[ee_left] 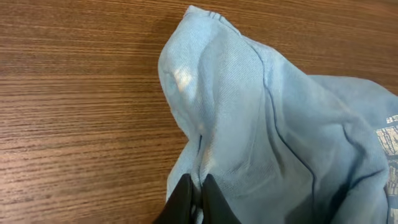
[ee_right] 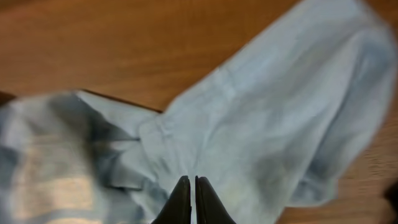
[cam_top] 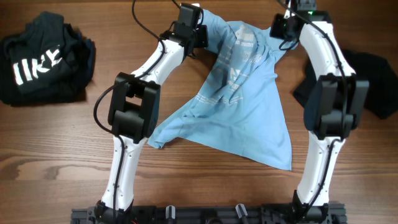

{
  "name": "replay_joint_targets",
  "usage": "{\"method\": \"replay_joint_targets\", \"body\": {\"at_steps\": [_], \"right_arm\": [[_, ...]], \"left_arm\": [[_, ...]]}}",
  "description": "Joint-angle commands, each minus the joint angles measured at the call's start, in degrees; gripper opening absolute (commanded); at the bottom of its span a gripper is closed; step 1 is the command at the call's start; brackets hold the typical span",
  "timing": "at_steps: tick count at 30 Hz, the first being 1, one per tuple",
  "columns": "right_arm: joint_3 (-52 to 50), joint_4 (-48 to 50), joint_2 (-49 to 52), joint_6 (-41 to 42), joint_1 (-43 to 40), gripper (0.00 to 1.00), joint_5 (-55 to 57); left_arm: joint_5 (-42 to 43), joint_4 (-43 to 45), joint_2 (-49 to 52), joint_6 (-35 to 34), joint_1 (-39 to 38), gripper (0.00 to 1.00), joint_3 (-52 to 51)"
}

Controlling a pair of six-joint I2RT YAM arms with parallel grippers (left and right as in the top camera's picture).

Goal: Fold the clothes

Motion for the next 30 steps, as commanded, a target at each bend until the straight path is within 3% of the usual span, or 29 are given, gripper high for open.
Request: {"method": "replay_joint_targets", "body": {"at_steps": [1, 13, 22, 30], "right_arm": [[0.0, -0.3, 5.4, 1.9, -0.1, 0.04, 0.9], [-0.2, 0.0, 7.4, 3.1, -0.1, 0.04, 0.1], [-0.2, -1.6, 10.5, 3.1, -0.1, 0.04, -1.6], [-0.2, -1.7, 10.5, 3.0, -0.1, 0.04, -1.7]], "left_arm": [[-2.9, -0.7, -3.9, -0.4, 0.2, 0.04, 1.3], [-4.5, -2.4, -6.0, 0.1, 1.0, 0.04, 1.4], [-4.6, -4.5, -7.8, 0.4, 7.1, 0.04, 1.4], [-12.7, -3.4, -8.3, 8.1, 11.5, 0.04, 1.4]]}}
